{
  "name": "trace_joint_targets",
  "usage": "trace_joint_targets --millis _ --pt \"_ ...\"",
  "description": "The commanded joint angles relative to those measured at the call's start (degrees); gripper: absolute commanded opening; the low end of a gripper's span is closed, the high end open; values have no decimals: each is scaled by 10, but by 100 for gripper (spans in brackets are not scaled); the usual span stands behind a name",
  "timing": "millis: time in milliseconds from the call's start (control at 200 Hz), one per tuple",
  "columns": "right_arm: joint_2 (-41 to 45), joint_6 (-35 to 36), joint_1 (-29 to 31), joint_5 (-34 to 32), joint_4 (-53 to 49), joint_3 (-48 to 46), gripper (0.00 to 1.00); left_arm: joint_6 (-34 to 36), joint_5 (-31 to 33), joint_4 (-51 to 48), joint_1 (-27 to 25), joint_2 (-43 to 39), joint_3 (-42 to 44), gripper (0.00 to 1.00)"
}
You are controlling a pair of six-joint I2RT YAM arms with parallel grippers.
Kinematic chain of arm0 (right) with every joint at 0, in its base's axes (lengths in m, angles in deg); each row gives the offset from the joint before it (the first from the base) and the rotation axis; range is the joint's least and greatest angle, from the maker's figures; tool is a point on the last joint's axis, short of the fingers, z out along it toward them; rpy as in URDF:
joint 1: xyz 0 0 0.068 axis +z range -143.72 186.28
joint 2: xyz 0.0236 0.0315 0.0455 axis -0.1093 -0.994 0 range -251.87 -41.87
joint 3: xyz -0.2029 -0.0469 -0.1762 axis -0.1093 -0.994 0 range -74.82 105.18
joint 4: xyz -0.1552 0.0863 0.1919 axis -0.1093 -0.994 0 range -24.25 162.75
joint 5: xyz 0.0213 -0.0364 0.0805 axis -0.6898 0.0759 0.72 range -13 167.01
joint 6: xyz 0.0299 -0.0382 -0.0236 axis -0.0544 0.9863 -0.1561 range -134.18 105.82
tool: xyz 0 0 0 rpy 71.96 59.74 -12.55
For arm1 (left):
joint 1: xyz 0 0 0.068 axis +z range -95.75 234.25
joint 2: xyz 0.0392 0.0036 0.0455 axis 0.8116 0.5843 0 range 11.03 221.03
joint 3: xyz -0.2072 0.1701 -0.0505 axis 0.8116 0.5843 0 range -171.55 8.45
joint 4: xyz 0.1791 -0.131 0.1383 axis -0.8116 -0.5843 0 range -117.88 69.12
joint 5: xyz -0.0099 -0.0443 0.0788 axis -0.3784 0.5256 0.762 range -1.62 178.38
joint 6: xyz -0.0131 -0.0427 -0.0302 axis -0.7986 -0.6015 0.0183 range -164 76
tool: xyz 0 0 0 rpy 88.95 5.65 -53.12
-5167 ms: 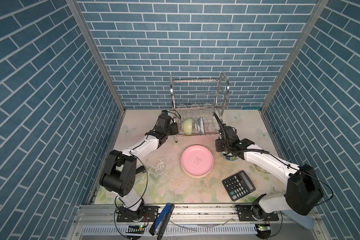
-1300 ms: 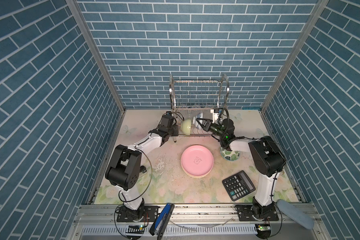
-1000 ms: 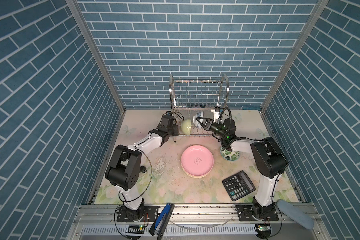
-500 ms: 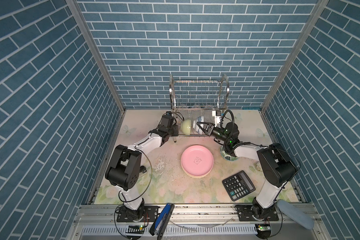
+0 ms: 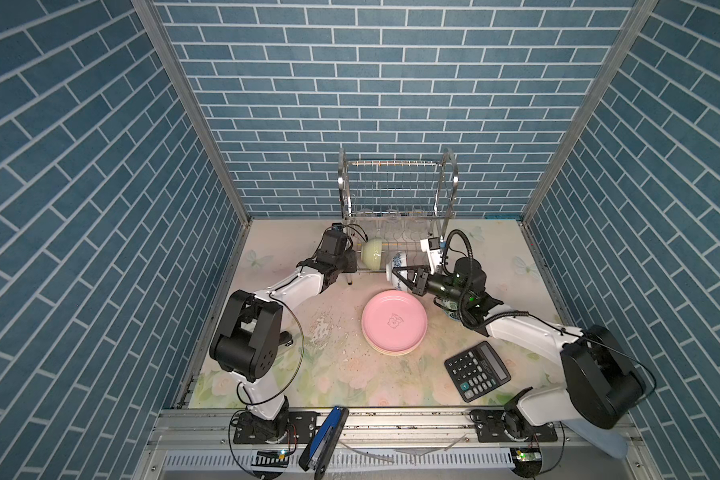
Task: Unload the mixed dishes from the dish rack
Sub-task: 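Carry the blue floral bowl down onto the leaf-pattern bowl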
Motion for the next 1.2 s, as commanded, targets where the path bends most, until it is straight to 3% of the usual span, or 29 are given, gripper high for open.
trace_joint_targets --millis 0,330,580,845,1025,1195 --pt "72 103 19 -82 -159 -4 0 -29 11 -15 8 -28 8 11" --pt "215 182 45 -296 -508 4 0 -26 11 -10 8 -33 13 10" --pt "194 222 44 -469 -710 84 0 -35 -2 11 9 -25 19 10" --pt "61 248 20 -498 -767 171 0 -35 -10 18 8 -23 18 10" --pt "-13 254 -22 -450 -765 206 0 -34 -9 21 8 -28 22 10" --pt "-61 268 -31 -455 -768 229 0 -34 -10 21 8 -31 21 10"
